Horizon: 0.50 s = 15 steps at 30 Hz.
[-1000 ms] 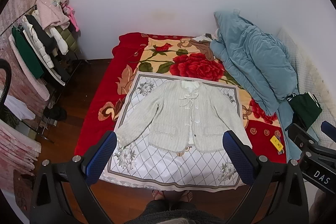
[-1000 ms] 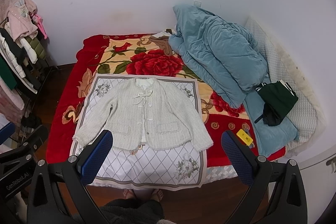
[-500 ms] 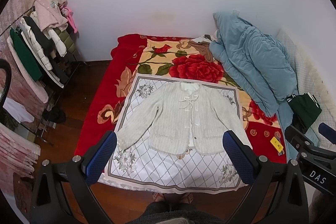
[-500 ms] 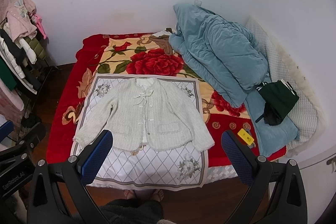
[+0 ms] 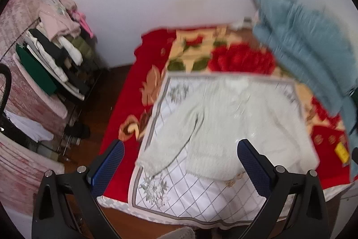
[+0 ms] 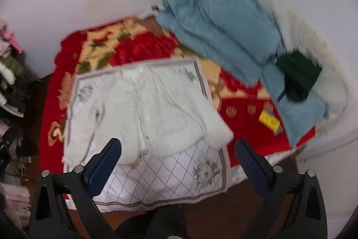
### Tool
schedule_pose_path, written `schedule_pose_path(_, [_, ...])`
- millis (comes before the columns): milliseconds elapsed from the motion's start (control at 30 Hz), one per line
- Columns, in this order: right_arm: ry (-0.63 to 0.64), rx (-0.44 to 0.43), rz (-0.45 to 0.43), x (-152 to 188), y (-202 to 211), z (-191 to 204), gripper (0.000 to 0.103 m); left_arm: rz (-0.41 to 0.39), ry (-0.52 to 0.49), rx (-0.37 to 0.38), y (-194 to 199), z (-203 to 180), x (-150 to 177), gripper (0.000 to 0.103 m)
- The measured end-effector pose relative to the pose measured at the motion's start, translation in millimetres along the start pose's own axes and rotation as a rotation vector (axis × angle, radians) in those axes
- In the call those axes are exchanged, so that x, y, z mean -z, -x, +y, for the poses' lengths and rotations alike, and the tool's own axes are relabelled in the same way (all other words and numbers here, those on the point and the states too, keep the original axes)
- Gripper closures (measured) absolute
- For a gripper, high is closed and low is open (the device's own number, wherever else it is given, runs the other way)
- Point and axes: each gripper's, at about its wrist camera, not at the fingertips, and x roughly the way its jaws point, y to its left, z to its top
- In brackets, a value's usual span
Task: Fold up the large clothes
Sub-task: 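Lower both tools toward the cardigan hem and close the right tool on it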
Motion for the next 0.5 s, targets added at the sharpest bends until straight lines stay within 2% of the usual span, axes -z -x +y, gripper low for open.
schedule_pose_path(133, [-0.026,-0.037,0.174,6.6,-130.3,-8.5,0.009,0.122,-0.012,-0.062,-85.3,-29.2,17.2,0.0])
schedule_pose_path(300, [-0.005,-0.166,0.397,21.8,-307.2,14.4,0.009,0.229,-0.031,-0.18,-195.4,-70.7,48.7,0.0])
schedule_pose_path(500, [0.086,-0.202,0.517,62.5,-480.8,78.4,0.01,0.409,-0.007,-0.243,-319.6,-88.6,103.1,0.0])
